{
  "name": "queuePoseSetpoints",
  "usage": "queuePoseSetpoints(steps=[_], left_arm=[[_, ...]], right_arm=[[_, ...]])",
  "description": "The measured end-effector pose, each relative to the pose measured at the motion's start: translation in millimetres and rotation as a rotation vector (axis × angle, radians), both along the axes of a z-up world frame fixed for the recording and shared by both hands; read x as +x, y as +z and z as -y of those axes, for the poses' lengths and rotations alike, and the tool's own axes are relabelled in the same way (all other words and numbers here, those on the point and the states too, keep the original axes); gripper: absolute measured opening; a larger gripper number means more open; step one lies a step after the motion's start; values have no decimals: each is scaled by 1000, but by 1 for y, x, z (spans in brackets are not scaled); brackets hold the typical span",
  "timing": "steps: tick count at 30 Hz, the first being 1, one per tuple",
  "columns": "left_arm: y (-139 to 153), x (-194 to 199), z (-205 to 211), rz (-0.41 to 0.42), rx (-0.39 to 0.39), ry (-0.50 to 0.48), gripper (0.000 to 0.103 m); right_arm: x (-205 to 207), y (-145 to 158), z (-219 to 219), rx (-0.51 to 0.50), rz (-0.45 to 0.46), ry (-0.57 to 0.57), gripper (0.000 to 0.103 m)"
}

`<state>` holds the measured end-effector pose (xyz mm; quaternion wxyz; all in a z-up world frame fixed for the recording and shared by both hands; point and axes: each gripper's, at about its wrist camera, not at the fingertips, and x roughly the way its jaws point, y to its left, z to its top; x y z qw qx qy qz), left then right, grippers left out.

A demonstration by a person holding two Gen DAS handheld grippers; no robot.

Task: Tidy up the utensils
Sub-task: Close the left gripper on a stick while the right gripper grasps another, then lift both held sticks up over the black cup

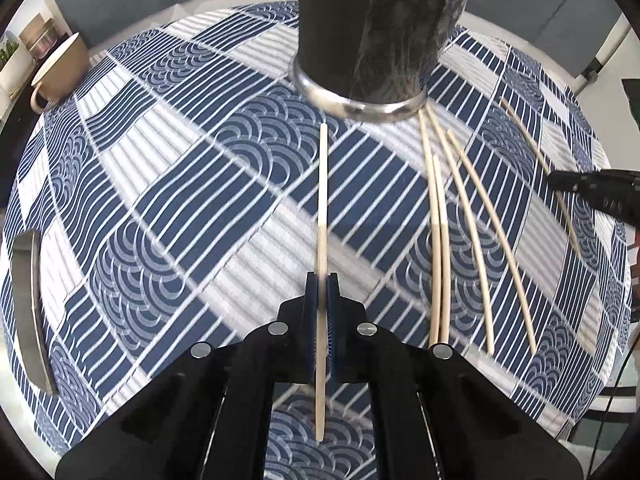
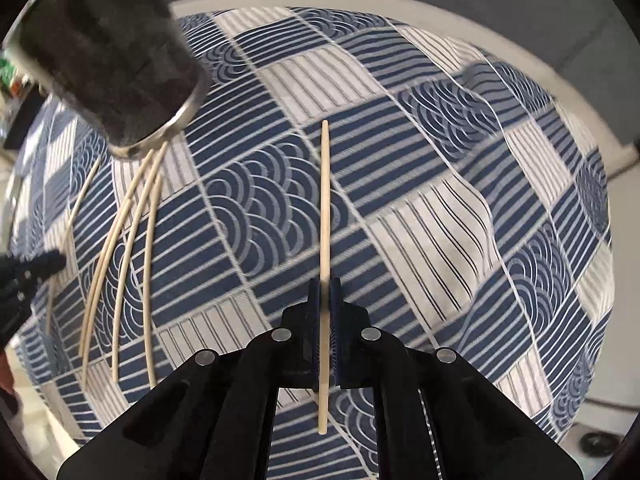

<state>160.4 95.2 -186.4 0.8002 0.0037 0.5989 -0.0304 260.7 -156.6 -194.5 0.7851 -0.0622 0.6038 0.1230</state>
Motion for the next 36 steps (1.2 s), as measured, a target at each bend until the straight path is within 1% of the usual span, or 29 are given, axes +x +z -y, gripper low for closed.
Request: queuePoseSetpoints(steps=[2, 6, 9, 11, 14, 17, 21, 24, 26, 29, 33, 36], left_arm=[[0, -5, -6, -11, -3, 13, 5], [3, -16, -25, -25, -8, 75, 5], [10, -22, -41, -16, -3, 125, 5], [15, -24, -51, -12, -2, 150, 5], [32, -27, -66, 17, -3, 181, 5], [52, -28, -71, 77, 41, 192, 5], [83, -28, -81, 132, 37, 207, 5], [105, -21, -76, 179, 34, 203, 5], [117, -13, -72, 202, 44, 196, 5], [138, -1, -67, 246, 35, 187, 5], [168, 11, -61, 303, 23, 167, 5], [183, 20, -55, 336, 12, 150, 5]], right_arm=[[0, 0, 14, 13, -9, -26, 5], [-2, 4, 42, 37, -14, -62, 5], [0, 15, 61, 78, 2, -89, 5], [-2, 23, 65, 99, 16, -103, 5], [-3, 42, 69, 116, 54, -105, 5], [1, 66, 68, 135, 104, -98, 5], [3, 95, 68, 166, 168, -74, 5], [10, 120, 61, 193, 215, -60, 5], [12, 133, 56, 206, 237, -52, 5], [17, 153, 46, 222, 273, -28, 5], [22, 174, 32, 241, 311, 0, 5], [26, 183, 21, 253, 331, 16, 5]])
